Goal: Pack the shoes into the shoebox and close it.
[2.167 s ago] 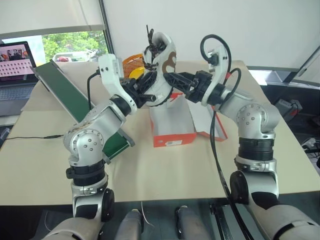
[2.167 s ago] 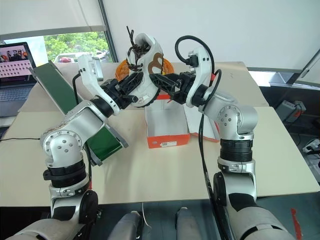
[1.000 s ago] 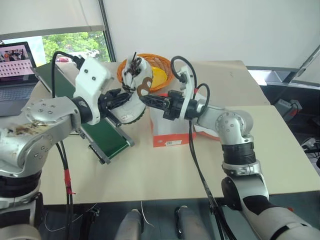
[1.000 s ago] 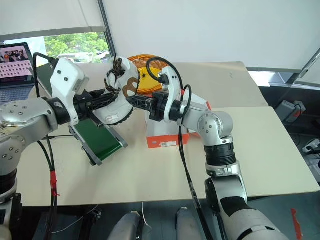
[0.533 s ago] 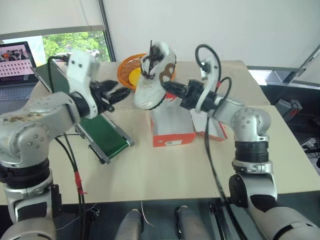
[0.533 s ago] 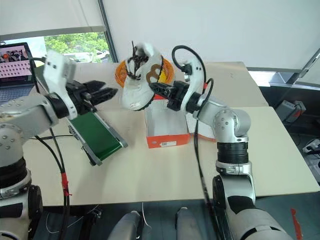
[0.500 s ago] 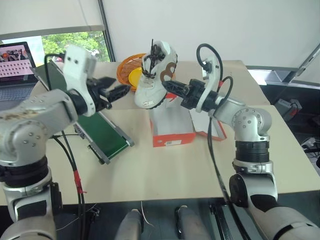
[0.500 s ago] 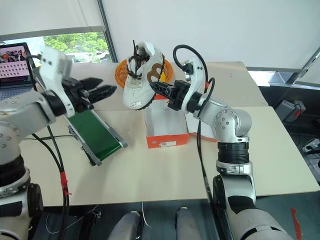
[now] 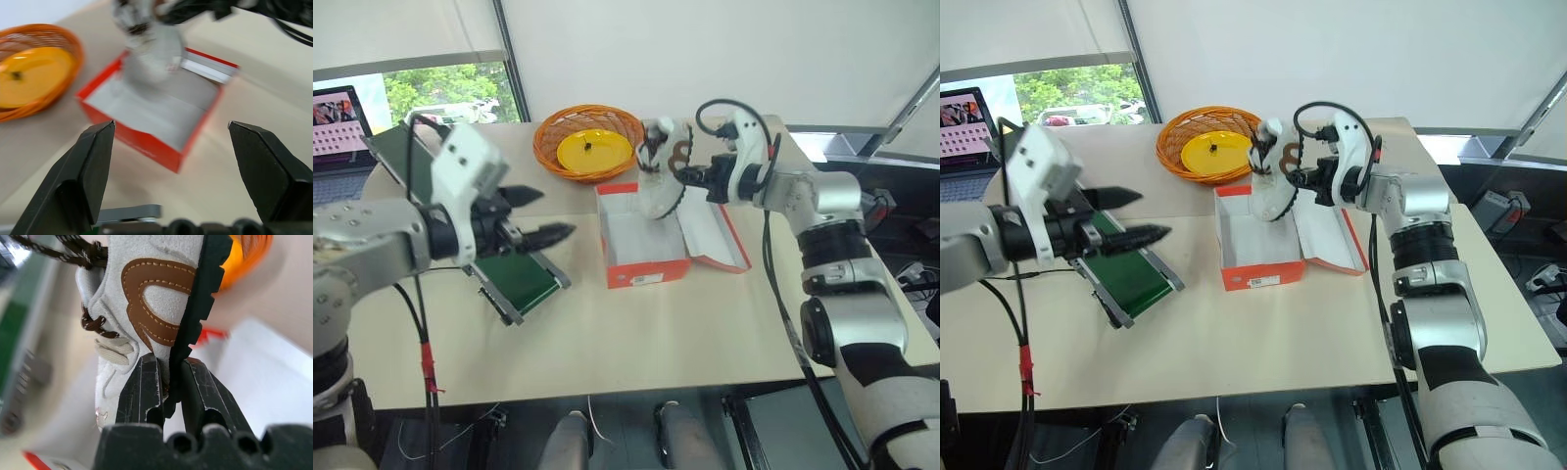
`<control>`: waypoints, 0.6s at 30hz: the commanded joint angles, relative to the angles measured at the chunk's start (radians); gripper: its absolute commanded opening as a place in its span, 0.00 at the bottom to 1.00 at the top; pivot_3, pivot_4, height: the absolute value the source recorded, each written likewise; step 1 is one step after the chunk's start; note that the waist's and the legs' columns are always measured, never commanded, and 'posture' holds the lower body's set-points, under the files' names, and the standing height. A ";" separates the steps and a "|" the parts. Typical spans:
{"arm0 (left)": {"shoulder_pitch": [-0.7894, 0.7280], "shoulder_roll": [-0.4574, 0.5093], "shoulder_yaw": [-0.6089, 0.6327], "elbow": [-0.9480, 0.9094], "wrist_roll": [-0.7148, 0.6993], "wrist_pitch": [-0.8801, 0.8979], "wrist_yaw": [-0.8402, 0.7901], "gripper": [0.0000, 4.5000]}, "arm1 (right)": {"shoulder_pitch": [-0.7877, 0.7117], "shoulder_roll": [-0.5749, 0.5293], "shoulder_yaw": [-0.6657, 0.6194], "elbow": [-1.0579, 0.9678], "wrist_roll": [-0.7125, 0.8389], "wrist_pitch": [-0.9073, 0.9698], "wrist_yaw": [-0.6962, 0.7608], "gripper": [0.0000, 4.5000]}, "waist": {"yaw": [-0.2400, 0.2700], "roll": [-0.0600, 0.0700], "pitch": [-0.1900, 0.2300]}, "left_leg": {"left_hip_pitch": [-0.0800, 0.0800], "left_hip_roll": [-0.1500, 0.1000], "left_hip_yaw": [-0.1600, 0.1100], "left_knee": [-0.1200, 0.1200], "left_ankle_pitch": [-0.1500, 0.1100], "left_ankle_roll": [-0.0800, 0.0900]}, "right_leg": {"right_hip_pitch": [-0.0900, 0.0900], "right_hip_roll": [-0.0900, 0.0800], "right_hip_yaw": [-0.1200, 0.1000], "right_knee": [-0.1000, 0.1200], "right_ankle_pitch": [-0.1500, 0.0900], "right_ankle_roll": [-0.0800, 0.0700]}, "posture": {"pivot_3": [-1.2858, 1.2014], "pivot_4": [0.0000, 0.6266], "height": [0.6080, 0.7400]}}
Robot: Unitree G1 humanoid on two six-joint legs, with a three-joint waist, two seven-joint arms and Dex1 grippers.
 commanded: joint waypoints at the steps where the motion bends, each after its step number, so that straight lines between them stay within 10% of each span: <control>1: 0.027 -0.005 0.043 -0.056 -0.029 -0.026 0.024 0.88 | -0.081 0.020 0.039 0.122 -0.101 -0.146 0.069 0.05 | 0.000 0.000 0.000 | 0.000 0.000 0.000 0.000 0.000 0.000 | 0.000 0.000 0.000 0.000 0.000 0.000 | 0.52 0.24 1.00; 18: 0.139 -0.114 0.061 -0.166 -0.189 -0.057 0.309 0.88 | -0.176 0.099 0.133 0.415 -0.392 -0.287 0.154 0.05 | 0.004 0.000 0.000 | 0.000 0.000 -0.001 0.001 0.000 0.000 | 0.001 0.000 0.000 0.001 0.000 0.000 | 0.52 0.24 1.00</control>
